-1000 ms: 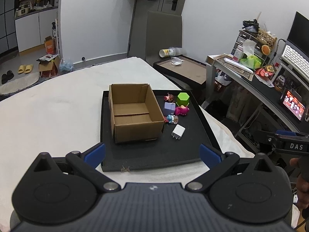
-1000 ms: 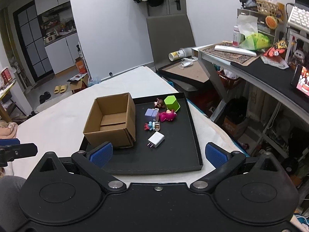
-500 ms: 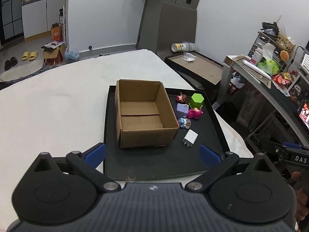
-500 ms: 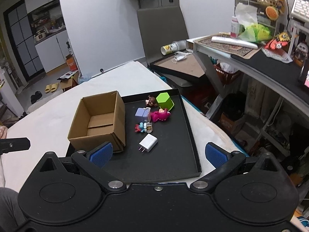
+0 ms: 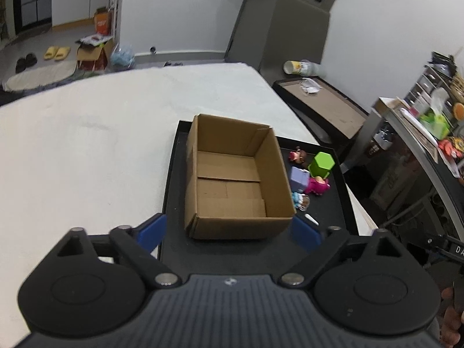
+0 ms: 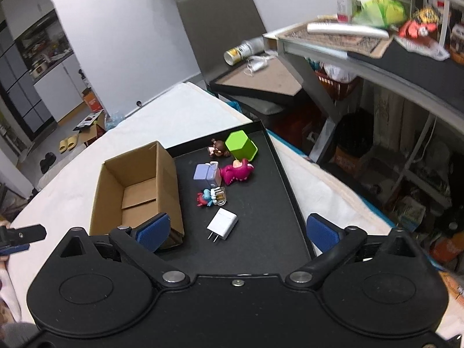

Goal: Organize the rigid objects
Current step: 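Grasp the cardboard box wall with the left gripper while the right gripper grasps the white charger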

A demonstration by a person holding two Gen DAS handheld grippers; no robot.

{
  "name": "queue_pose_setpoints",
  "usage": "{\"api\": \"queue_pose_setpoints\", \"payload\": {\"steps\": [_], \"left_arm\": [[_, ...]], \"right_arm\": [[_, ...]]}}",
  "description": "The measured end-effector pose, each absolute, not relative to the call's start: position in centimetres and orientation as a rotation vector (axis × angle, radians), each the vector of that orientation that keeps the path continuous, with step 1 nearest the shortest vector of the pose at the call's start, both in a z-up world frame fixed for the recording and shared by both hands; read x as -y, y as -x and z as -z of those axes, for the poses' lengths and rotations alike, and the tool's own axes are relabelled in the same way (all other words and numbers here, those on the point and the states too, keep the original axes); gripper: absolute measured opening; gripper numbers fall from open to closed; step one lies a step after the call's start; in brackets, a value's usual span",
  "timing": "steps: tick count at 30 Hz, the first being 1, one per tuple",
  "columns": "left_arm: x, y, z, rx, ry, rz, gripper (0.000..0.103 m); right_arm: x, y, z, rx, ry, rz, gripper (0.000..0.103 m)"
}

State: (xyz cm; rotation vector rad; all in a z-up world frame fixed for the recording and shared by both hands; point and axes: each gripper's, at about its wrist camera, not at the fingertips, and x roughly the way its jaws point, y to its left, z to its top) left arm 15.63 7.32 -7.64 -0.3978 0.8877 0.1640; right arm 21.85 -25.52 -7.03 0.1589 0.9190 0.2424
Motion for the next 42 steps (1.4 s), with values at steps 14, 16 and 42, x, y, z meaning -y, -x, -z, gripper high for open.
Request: {"api": "queue_pose_setpoints", "payload": {"steps": [14,16,42], "left_arm": [[-11.0,-21.6,13.2,-1.039,0.532,-0.249,0.051],[-11.1,-22.4,13.9,-1.057,0.538,-0.248,0.049],[-11.6,-25.8,18.8,-1.196,0.466,-0.221,0.013]], "right_arm": [[22.7,-28.1,12.3,-1.094,-0.264,-0.227,0.090],[22.3,-29.0,13.0,-1.115,-0.266,-0.222,0.089],[16.2,-33.7,23.8,-1.298,-0.126,-0.160,0.070]]}}
